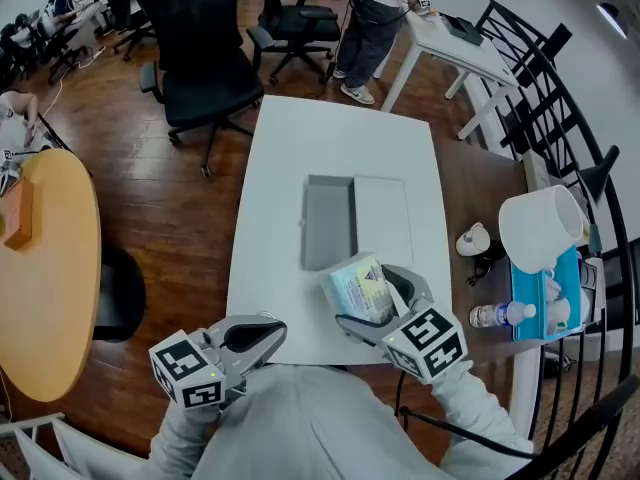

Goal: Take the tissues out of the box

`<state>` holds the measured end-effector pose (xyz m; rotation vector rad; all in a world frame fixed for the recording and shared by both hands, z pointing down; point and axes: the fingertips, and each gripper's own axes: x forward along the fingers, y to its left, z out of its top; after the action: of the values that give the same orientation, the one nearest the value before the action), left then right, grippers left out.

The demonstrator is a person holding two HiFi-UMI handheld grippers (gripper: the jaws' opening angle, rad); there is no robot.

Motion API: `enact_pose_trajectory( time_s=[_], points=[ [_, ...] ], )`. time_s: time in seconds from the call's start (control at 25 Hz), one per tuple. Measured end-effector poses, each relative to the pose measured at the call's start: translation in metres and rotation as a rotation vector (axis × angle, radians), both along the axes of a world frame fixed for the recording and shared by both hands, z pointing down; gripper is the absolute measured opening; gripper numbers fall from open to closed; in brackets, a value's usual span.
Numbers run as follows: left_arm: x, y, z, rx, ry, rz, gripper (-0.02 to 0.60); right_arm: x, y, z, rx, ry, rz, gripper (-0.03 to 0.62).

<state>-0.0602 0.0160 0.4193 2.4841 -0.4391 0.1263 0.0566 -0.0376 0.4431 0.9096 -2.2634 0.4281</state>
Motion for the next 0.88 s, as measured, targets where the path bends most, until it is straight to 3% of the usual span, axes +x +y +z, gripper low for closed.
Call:
enact_pose_trajectory(
  time_s=[0.16,0.36,0.48,0.72,0.88],
  points=[
    [0.016,0.006,0.001,0.0,-0.016,0.045,0.014,-0.01,0.031,0.066,-0.05,0.09,-0.151,0.486],
    [0.029,0.012,0.005,-0.002,-0.033,0.072,0.014,-0.014,0.048,0.129,-0.024,0.316,-0.519,0.485],
    [0.033,0.015,0.007,-0.006,-0.042,0.072,0.014,-0.012,0.055,0.153,-0.041,0.36,-0.662,0.486],
    [0.041,0.022,0.009,-0.004,-0.054,0.079,0.014,-0.013,0.054,0.161,-0.128,0.254,-0.747,0.487],
    [0.042,0.019,0.006,0.004,-0.055,0.066,0.014,-0.011,0.045,0.149,-0.146,0.175,-0.681,0.495]
  ],
)
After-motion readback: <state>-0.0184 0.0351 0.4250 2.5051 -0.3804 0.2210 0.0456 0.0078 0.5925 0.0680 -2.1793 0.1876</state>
